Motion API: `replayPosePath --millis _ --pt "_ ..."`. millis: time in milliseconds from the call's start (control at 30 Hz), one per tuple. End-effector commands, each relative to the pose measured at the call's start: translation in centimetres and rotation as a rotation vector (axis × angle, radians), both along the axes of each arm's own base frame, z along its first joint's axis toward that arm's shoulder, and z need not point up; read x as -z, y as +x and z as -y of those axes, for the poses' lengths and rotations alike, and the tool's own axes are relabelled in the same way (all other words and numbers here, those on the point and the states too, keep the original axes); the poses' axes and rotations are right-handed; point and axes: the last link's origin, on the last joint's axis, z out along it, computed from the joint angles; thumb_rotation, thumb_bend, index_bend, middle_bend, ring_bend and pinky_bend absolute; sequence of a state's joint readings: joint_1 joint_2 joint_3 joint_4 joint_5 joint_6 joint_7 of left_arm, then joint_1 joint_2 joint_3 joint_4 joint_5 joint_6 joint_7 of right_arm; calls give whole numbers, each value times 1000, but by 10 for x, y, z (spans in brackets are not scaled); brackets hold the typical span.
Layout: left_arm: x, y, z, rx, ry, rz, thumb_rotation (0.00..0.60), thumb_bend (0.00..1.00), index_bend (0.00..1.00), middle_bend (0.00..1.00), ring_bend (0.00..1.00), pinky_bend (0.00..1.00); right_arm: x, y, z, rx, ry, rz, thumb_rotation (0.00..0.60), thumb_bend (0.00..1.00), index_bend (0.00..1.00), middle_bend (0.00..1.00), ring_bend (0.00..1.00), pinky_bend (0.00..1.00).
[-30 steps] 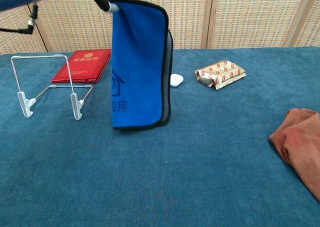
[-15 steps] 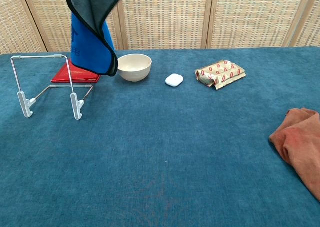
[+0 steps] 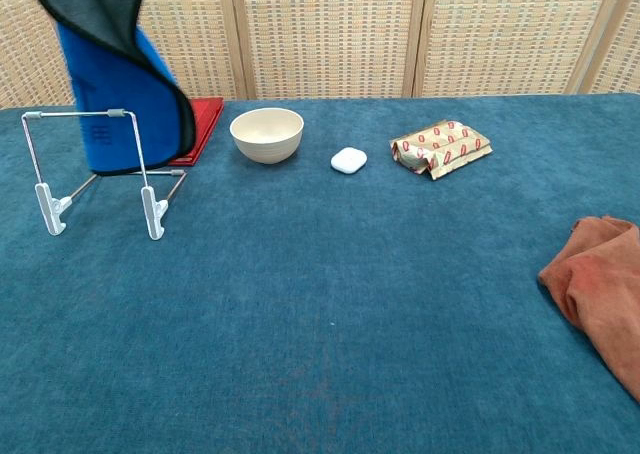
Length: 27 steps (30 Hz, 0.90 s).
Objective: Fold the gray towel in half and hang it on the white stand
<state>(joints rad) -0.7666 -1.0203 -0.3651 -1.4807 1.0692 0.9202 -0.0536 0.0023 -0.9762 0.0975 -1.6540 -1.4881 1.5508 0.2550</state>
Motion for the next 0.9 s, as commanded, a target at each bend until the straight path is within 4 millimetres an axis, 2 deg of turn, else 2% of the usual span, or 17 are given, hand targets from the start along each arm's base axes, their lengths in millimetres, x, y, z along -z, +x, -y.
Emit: replayPosePath --millis 33,333,533,800,900 --pt "-9 -19 12 -23 -3 -10 600 673 815 0 0 0 0 0 0 -2 2 0 600 0 0 0 0 0" --pt "-18 -43 26 -58 -16 19 600 673 815 0 0 0 -1 3 -3 -17 1 3 600 0 0 0 0 0" --pt "-22 -47 31 -25 -6 52 600 674 816 0 0 0 0 4 -3 -23 6 3 600 0 0 0 0 0" --pt "-20 -48 39 14 -33 52 600 672 816 0 0 0 -1 3 -4 -21 1 7 600 0 0 0 0 0" --pt "-12 -58 48 13 -62 31 600 673 816 0 0 0 -1 3 -4 -23 4 7 600 0 0 0 0 0"
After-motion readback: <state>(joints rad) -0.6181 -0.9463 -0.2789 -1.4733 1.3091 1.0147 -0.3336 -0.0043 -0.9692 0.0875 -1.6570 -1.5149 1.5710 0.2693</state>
